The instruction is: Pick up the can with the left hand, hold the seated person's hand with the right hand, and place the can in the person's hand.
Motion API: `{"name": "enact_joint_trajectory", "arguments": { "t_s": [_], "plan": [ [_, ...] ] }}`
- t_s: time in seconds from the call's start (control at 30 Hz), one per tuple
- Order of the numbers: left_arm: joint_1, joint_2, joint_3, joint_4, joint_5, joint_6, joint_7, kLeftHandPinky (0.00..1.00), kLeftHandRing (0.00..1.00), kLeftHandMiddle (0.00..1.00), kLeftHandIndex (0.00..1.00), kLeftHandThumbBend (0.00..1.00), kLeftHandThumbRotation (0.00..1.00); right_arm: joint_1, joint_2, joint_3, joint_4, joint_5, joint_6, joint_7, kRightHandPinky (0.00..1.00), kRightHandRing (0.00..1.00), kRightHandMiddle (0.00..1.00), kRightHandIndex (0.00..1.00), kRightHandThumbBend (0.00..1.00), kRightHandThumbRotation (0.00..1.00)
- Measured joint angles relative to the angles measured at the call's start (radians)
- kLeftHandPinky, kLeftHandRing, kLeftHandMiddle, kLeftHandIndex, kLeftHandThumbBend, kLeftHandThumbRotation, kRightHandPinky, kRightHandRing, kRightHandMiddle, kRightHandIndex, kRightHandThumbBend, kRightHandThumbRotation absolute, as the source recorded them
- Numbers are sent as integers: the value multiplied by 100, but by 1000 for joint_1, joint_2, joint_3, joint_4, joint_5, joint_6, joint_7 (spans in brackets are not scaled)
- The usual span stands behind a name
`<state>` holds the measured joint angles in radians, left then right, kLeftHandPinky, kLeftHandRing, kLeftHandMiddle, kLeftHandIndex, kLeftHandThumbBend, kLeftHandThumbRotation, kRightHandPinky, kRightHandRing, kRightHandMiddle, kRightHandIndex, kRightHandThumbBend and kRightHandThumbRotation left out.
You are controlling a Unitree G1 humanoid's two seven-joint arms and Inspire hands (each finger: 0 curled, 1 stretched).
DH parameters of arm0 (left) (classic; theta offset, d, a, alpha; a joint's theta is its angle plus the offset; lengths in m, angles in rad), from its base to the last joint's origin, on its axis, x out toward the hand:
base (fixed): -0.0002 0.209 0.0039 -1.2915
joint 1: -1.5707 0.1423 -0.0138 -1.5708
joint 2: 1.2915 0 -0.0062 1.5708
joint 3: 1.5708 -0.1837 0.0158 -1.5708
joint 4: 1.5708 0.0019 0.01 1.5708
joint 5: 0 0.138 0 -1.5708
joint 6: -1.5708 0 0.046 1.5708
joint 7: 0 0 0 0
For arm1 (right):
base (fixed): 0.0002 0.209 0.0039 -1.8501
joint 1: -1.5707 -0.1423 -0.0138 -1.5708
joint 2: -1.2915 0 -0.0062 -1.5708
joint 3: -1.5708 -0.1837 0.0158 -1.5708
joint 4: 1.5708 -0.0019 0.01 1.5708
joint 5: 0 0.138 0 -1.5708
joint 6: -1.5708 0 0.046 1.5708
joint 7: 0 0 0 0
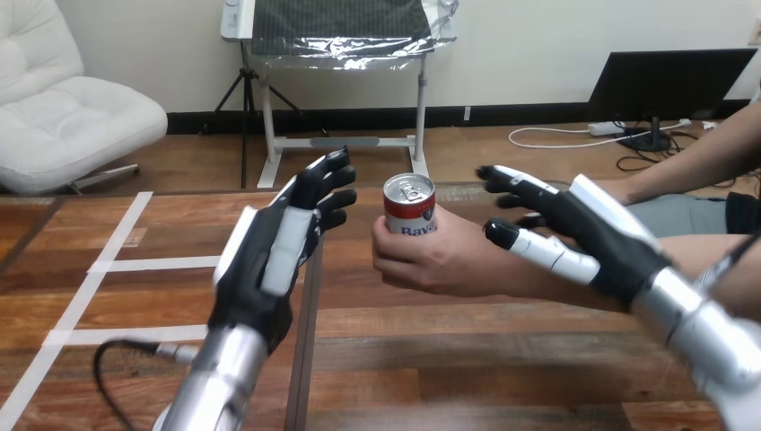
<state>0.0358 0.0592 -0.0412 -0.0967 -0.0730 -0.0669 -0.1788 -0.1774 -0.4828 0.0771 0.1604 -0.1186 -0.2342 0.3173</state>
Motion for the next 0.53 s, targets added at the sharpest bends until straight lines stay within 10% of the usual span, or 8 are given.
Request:
{"name": "enact_joint_trajectory", "arguments": {
  "t_s": [0.53],
  "plan": [
    [212,0,19,-189,-32,-149,4,82,82,83,82,76,100,208,191,-2,-204,148,-109,-46,85,91,92,91,98,100]
  ]
}}
